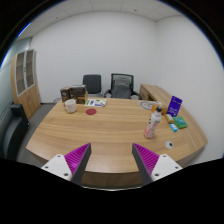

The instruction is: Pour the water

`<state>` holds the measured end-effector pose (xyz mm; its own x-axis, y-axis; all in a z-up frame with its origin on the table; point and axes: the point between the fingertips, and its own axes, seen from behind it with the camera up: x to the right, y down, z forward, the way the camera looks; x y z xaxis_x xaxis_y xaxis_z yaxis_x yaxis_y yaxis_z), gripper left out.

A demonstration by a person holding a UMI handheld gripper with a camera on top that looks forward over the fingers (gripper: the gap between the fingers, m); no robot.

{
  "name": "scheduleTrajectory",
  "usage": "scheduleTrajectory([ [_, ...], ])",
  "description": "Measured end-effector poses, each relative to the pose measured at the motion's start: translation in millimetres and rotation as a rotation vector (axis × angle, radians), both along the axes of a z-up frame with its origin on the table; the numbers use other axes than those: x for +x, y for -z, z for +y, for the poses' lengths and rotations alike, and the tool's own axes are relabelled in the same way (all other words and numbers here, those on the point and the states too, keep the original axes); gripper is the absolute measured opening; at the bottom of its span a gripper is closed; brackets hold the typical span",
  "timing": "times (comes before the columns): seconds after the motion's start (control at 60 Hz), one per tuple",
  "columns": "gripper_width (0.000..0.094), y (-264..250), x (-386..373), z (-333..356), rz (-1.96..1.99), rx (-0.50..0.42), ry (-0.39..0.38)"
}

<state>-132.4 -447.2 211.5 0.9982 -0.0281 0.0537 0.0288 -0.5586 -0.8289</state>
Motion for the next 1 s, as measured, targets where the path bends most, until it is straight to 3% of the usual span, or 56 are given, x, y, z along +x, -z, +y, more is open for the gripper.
scheduleTrajectory([
  [0.317,0.0857,81.4,187.1,45.9,-0.016,-0.02,0.057],
  [0.517,0.0856,102.7,247.6,135.7,0.006,0.086,0.018],
  [0.717,0.0843,122.7,255.7,212.5,0.032,0.152,-0.046],
  [0.817,0.0774,136.7,254.6,237.5,0.022,0.167,-0.053],
  [0.967,0.0506,149.8,255.0,257.3,0.029,0.198,-0.064],
  [1.0,0.049,149.4,254.9,258.5,0.026,0.209,-0.058],
])
